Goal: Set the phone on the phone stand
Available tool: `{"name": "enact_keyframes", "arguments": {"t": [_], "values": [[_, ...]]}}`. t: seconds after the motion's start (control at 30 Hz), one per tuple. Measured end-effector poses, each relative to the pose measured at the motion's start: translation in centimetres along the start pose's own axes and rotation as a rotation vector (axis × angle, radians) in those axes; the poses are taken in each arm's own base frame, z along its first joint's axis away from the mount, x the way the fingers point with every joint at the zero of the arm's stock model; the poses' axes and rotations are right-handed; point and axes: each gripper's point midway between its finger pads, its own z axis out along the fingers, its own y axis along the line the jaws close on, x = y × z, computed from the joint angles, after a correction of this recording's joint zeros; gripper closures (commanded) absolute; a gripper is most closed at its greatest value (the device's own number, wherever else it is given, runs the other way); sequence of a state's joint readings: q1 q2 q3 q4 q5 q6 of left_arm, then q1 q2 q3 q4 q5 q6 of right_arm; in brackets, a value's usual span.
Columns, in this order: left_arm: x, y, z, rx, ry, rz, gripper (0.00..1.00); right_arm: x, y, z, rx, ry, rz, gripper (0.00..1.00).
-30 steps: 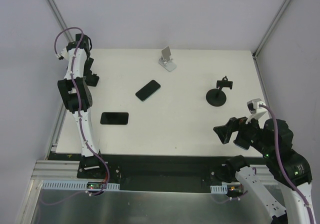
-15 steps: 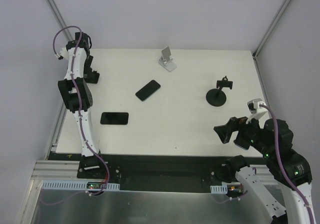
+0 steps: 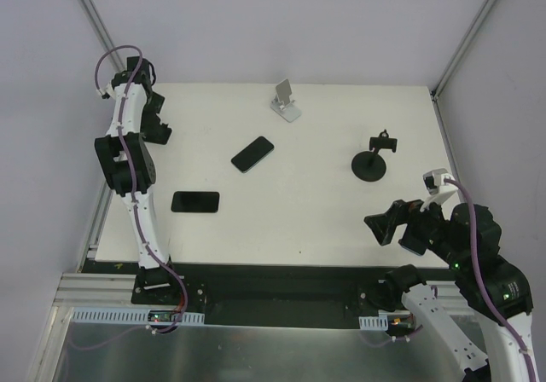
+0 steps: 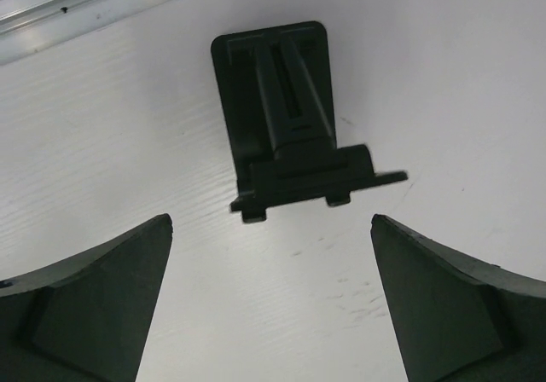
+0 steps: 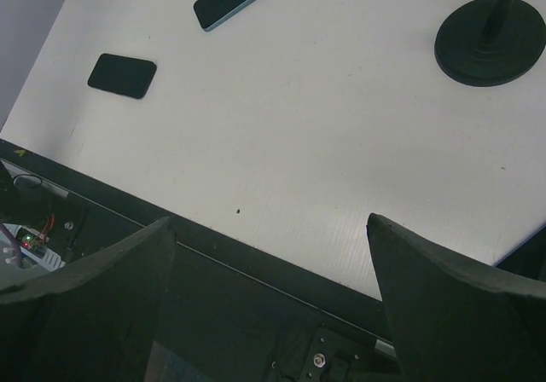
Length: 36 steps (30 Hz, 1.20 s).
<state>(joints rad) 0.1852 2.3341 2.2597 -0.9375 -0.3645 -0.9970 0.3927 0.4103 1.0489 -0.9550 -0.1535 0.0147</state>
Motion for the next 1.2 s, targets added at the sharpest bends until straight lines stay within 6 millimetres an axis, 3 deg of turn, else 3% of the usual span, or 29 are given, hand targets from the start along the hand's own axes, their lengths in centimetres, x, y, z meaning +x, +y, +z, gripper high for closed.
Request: {"name": "enact_keyframes", "arguments": {"t": [0.13,0.27,0.37,0.43,0.53,0.67,0.77,0.83,1.0,1.2], "values": [[0.9,2.3,-2.9,0.034,0.037,0.076,0.01,0.0,0.2,-0.1,-0.013,-0.001,0.000,0.04],[1.8,4.8,-8.7,0.176,0.056,0.125,0.01,0.3,0.3,0.1,-0.022,0.009,0.003,0.04],[3.5,7.6,-12.5,0.273,0.084,0.135,0.01,0.6,0.3,0.3,-0.026,0.022,0.008,0.04],[5.2,9.8,-13.7,0.300,0.126,0.130,0.01,0.8,0.4,0.5,-0.030,0.027,0.013,0.04],[10.0,14.2,-13.4,0.282,0.250,0.087,0.01,1.0,0.4,0.8,-0.035,0.033,0.019,0.04],[16.6,20.1,-11.5,0.158,0.442,-0.002,0.01,1.1,0.5,1.1,-0.045,0.037,0.028,0.04],[19.6,22.9,-11.0,0.071,0.531,-0.063,0.01,1.2,0.7,1.3,-0.055,0.040,0.032,0.04],[20.2,23.4,-11.0,0.053,0.553,-0.096,0.01,1.2,0.8,1.3,-0.060,0.041,0.033,0.04],[20.7,22.4,-11.2,0.066,0.596,-0.161,0.01,1.3,0.8,1.4,-0.062,0.042,0.034,0.04],[22.9,21.7,-10.6,-0.008,0.726,-0.237,0.01,1.7,0.6,1.7,-0.058,0.054,0.040,0.04]]}}
